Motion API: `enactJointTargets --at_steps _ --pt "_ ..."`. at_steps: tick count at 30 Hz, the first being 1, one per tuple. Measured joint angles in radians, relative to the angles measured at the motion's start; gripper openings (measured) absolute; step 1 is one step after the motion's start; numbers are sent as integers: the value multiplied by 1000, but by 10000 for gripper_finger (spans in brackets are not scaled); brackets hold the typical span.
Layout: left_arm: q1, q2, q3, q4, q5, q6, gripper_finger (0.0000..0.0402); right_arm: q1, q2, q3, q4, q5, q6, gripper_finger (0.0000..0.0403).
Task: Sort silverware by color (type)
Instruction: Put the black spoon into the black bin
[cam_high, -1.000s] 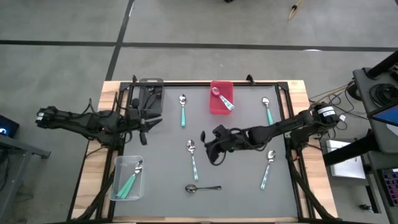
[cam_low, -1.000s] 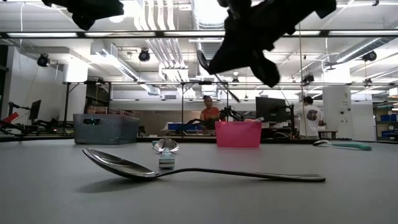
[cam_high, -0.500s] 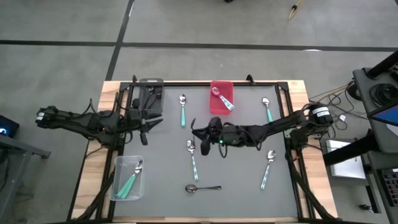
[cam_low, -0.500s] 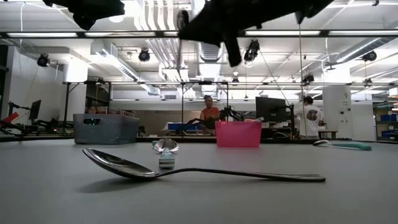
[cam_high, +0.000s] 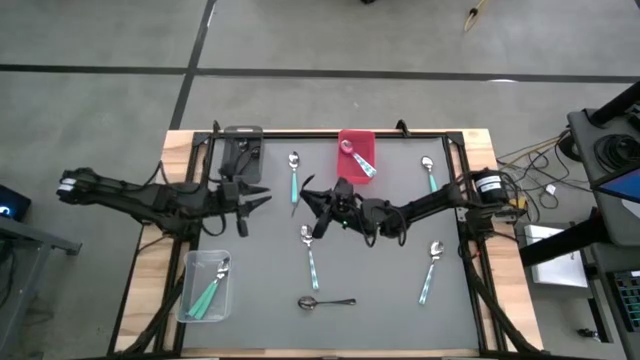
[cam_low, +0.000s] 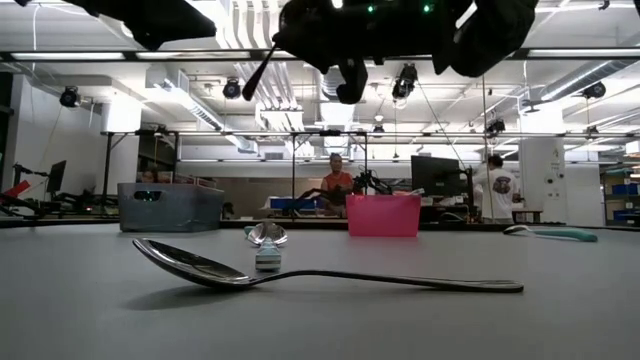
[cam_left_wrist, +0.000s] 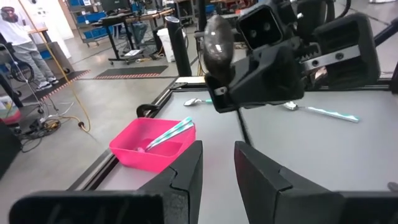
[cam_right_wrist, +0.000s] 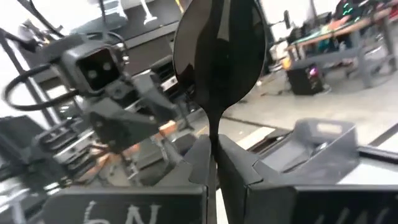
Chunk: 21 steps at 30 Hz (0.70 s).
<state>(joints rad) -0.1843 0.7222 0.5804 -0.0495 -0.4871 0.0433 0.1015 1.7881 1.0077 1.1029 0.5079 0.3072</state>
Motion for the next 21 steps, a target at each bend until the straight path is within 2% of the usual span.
enactJointTargets --at_steps 12,17,21 --pt "0 136 0 94 -2 27 79 1 7 41 2 35 -125 9" --pt "0 158 0 126 -5 27 115 1 7 41 -1 44 -125 9" --pt "1 174 0 127 -53 29 150 1 7 47 -4 45 -125 9"
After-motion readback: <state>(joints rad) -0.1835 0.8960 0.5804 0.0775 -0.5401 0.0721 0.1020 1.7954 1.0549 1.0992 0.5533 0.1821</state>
